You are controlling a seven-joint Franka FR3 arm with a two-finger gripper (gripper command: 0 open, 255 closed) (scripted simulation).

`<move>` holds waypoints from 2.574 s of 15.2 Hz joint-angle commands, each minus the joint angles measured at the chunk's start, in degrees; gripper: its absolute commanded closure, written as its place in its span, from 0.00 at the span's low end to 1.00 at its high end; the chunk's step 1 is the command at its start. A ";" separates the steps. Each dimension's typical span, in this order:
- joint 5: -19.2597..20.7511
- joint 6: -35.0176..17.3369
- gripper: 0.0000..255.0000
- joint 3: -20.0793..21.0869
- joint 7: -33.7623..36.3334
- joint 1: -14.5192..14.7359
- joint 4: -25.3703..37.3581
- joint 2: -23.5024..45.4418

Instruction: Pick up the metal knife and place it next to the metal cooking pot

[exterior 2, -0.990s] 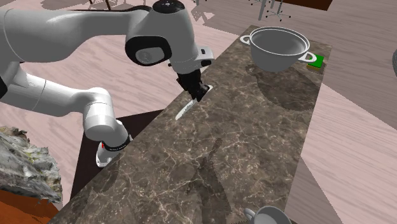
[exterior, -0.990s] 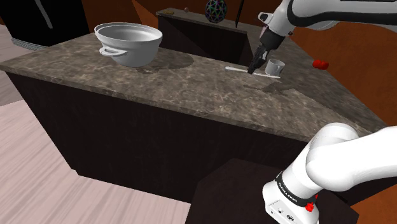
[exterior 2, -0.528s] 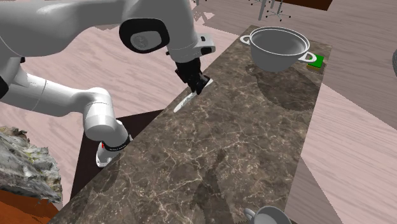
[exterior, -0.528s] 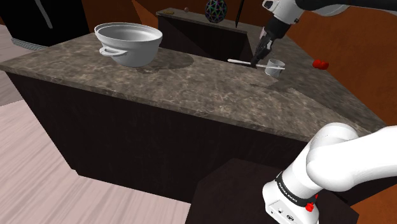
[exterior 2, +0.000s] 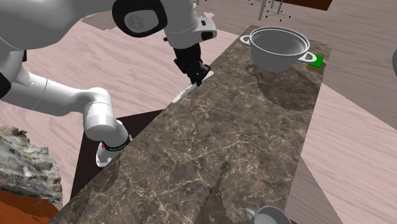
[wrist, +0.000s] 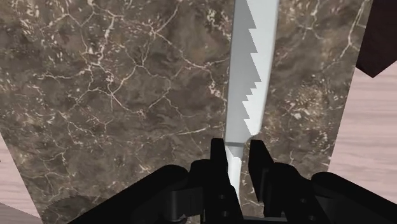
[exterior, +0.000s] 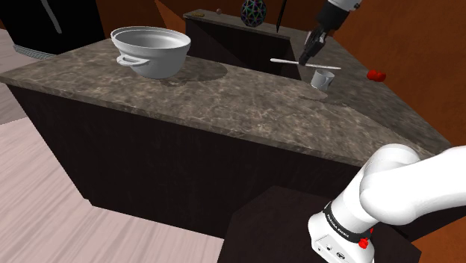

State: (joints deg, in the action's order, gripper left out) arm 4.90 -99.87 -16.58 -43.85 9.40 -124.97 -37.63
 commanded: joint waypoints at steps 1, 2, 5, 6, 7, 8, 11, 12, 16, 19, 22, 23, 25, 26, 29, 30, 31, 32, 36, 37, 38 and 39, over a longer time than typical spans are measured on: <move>-0.10 1.04 1.00 0.04 -0.03 0.08 1.32 0.29; -0.60 0.52 1.00 0.84 1.02 0.57 1.85 1.38; -2.02 -0.95 1.00 3.17 4.07 1.99 3.80 4.89; -2.45 -1.40 1.00 3.91 5.05 2.45 4.58 6.15; -2.85 -1.82 1.00 4.63 6.03 2.91 5.44 7.45; -3.23 -2.22 1.00 5.33 6.99 3.36 6.36 8.78; -4.22 -3.24 1.00 7.35 9.80 4.62 9.54 13.00; -4.50 -3.51 1.00 8.00 10.72 5.01 10.75 14.48; -5.32 -4.24 1.00 10.42 14.29 6.53 16.28 20.72; -5.62 -4.33 1.00 12.07 16.88 7.60 21.25 25.76; -5.67 -3.97 1.00 13.56 19.41 8.65 27.01 31.13; -5.63 -3.73 1.00 14.02 20.24 9.01 29.13 33.00; -5.46 -3.07 1.00 14.87 21.87 9.75 33.71 36.89; -5.34 -2.63 1.00 15.27 22.67 10.13 36.19 38.93; -4.85 -0.79 1.00 16.33 24.98 11.32 44.56 45.46; -4.64 0.03 1.00 16.63 25.72 11.75 47.75 47.83; -4.43 0.98 1.00 16.90 26.44 12.21 51.19 50.32; -4.20 2.09 1.00 17.13 27.13 12.69 54.94 52.97; -3.21 9.52 1.00 17.76 29.56 14.87 76.18 66.82; -3.03 12.41 1.00 17.78 29.92 15.37 83.41 71.16; -3.07 10.57 1.00 17.75 29.95 15.34 80.13 69.72; -3.10 8.97 1.00 17.76 29.99 15.31 77.38 68.58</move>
State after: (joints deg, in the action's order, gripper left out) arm 1.78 -89.79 1.17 -14.02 24.62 -46.16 31.33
